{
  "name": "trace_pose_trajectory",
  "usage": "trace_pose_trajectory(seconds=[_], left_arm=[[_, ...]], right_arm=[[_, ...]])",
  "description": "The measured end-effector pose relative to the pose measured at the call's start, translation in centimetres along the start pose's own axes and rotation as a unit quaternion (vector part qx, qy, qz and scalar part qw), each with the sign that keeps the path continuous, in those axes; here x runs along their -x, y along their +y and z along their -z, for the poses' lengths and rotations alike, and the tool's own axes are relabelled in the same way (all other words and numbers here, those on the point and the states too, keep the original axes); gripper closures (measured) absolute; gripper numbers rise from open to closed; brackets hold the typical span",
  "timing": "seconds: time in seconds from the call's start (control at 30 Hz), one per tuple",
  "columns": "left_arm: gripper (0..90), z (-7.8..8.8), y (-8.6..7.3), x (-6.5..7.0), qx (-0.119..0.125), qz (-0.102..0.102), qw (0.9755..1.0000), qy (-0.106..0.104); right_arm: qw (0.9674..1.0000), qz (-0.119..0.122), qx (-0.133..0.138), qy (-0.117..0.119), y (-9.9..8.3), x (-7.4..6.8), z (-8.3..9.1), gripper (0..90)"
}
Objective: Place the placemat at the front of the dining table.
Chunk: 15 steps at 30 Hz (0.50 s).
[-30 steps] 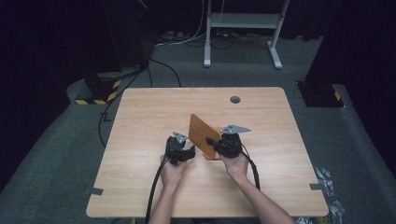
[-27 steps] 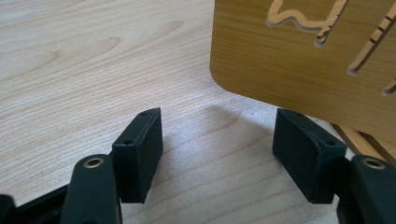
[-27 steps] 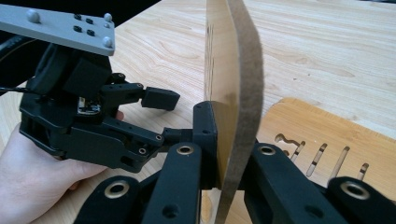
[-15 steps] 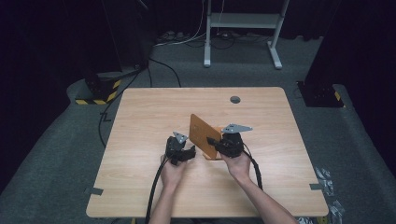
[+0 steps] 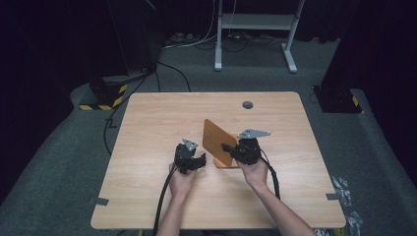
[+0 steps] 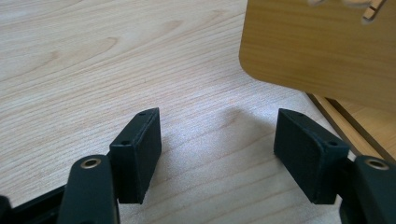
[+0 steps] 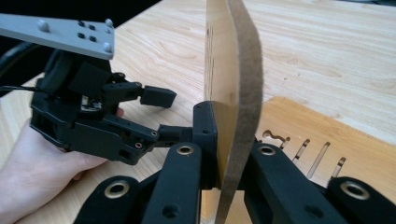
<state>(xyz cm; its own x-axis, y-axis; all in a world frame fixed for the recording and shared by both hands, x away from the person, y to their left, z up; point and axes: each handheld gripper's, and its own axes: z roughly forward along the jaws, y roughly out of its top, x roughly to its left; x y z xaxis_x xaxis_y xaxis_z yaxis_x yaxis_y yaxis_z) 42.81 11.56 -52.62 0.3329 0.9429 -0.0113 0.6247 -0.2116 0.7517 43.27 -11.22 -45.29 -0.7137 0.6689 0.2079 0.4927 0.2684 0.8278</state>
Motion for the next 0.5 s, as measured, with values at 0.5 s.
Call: trace_pose_trajectory(seconds=[0.5], left_arm=[[32.1,0.0,0.0,0.0,0.0,0.0,1.0,0.0]], right_arm=[[1.0,0.005,0.002,-0.002,0.18,0.55,1.08,86.3]])
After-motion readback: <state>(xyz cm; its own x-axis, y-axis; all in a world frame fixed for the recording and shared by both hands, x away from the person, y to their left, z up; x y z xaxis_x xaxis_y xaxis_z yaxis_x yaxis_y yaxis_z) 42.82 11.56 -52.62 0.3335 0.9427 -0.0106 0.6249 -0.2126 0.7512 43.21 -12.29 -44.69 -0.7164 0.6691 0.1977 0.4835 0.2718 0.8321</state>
